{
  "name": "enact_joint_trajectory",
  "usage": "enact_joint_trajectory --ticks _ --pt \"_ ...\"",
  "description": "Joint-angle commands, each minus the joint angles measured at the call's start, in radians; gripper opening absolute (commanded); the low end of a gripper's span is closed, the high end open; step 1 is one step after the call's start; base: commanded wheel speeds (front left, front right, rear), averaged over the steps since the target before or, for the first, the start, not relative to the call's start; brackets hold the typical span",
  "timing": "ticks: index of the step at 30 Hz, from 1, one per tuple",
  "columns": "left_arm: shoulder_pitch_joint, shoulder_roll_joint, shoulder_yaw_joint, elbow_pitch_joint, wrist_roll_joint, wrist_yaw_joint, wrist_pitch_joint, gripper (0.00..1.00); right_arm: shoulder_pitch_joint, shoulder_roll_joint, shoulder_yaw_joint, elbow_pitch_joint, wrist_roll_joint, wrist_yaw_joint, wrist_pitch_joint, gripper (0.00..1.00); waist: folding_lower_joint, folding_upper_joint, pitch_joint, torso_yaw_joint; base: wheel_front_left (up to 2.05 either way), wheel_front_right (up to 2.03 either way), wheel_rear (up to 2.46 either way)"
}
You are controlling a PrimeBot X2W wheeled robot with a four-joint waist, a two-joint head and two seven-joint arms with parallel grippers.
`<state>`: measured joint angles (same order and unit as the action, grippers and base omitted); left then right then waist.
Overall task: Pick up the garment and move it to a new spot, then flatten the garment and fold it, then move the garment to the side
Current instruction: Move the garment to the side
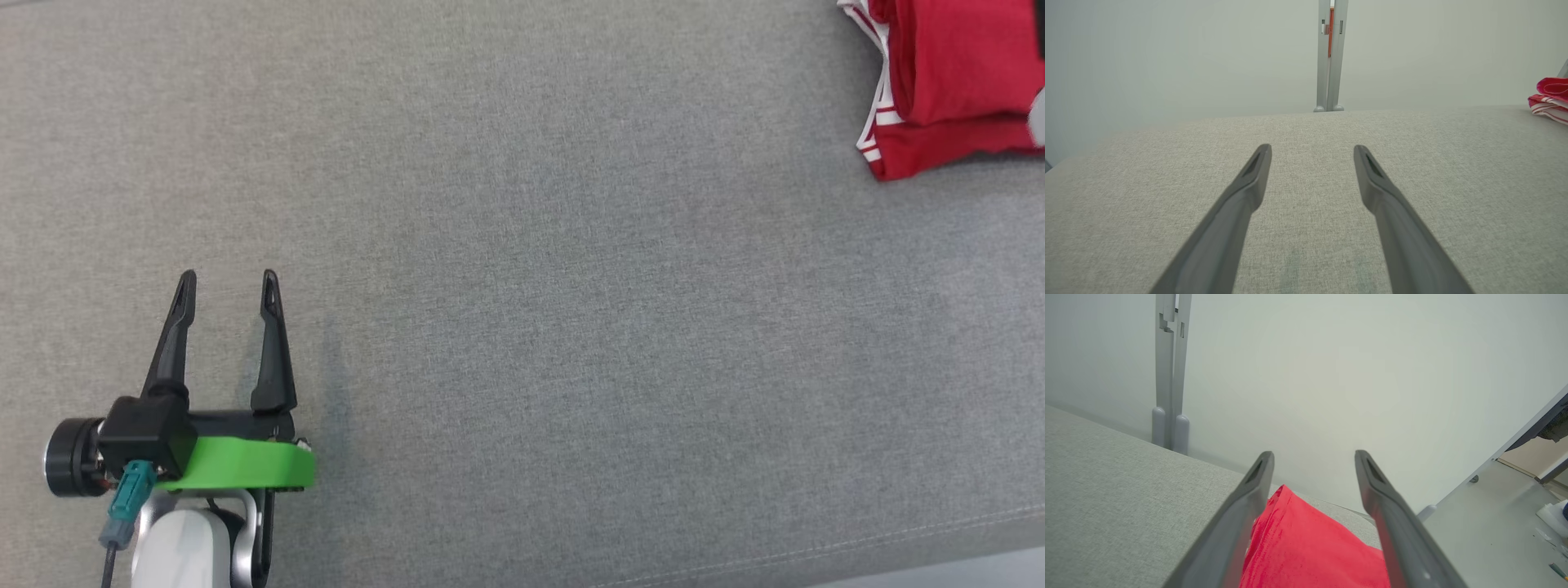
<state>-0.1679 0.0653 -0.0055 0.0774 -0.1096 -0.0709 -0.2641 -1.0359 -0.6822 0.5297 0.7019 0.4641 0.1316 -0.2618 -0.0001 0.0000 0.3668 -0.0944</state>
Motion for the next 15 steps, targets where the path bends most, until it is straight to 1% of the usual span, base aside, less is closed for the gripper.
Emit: enact_joint_trajectory --ticks 1,6,9,15 --pt "0.029 -0.004 0.005 0.003 -0.003 0.008 0.001 1.0 0.048 0.014 -0.015 -0.028 -0.012 -0.002 -0.003 1.0 0.0001 0.0 -0.098 0.029 0.0 0.0 0.0" --pt "0.078 -0.007 0.021 0.016 -0.013 0.005 0.001 1.0 0.242 0.082 -0.12 -0.158 -0.041 -0.002 -0.003 1.0 0.0001 0.0 -0.162 0.038 0.0 0.0 0.0" --pt "0.1 -0.009 0.028 0.026 -0.017 0.002 0.001 1.0 0.365 0.134 -0.201 -0.236 -0.062 -0.002 -0.004 1.0 0.0001 0.0 -0.19 0.046 0.0 0.0 0.0" --pt "0.128 -0.012 0.037 0.048 -0.028 0.0 0.001 1.0 0.614 0.241 -0.316 -0.366 -0.102 -0.002 -0.003 1.0 0.0001 0.0 -0.237 0.057 0.0 0.0 0.0"
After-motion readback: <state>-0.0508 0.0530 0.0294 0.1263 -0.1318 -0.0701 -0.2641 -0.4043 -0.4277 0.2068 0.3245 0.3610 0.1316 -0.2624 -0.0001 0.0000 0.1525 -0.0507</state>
